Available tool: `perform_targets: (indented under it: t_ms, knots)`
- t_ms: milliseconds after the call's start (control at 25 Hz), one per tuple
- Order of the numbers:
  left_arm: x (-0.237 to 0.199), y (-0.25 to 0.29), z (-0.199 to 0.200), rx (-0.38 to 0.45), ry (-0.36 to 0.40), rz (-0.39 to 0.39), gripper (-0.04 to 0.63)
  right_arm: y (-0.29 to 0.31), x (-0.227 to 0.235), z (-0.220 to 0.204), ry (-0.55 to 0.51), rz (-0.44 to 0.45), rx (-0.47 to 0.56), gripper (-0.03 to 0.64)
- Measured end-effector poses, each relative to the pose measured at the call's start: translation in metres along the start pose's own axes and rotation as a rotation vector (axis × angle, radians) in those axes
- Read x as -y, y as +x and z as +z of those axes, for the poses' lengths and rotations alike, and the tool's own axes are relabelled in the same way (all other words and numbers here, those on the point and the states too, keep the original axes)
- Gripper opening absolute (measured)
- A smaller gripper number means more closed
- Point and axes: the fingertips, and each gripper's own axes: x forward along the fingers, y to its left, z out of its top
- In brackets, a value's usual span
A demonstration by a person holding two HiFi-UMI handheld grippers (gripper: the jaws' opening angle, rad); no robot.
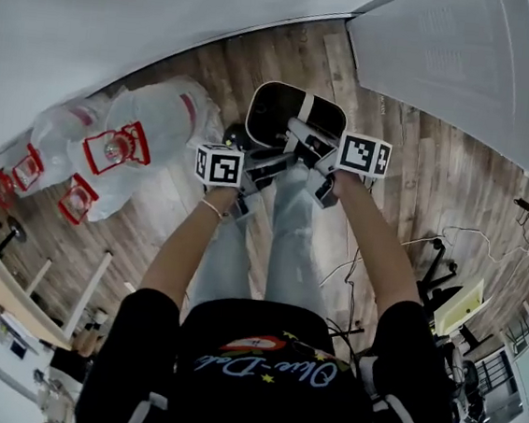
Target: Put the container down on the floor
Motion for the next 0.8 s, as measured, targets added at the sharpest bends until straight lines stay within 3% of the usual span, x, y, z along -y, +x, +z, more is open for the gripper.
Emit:
perform_targets:
  t_ms: [240,800]
  knots:
    - [-0.049,0.006,-0.003,0.02,-0.061,0.037,0.089,0.024,0.039,-0.006,-0.022,-0.037,-0.042,0.066]
    - [-0.131,0.01,0.005,-0.003,-0.046,0.149,0.101,0.07,0.104,-0.009,-0.037,-0.091,-0.051,0.066]
